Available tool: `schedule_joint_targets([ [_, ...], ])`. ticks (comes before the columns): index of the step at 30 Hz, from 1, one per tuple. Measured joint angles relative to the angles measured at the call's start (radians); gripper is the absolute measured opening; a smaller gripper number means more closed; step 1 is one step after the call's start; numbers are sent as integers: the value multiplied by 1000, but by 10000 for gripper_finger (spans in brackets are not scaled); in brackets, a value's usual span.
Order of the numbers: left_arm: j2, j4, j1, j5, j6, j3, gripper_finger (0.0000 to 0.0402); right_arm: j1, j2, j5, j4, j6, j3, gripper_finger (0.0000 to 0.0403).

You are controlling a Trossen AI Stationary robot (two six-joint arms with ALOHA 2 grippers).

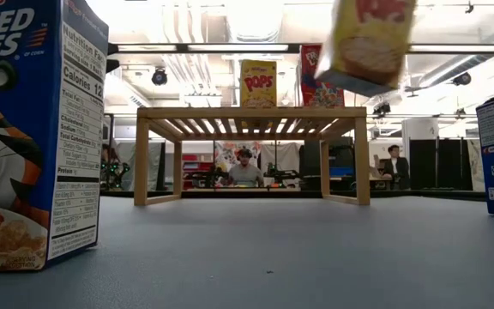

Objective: Stack cereal on shelf
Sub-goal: Put the yellow cereal box on the shelf aligned with the other yellow cereal boxes

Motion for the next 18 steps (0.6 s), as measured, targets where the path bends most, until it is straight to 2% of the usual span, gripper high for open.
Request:
schedule_joint_targets([
  [10, 0, 0, 0, 0, 0, 0, 193, -189, 9, 6, -90, -250, 197, 155],
  [15, 0, 0, 0, 0, 0, 0, 193, -249, 83, 39, -172, -297, 348, 155],
  [18, 0, 0, 0, 0, 0, 0, 193, -288, 120, 41, -173, -389, 429, 155],
])
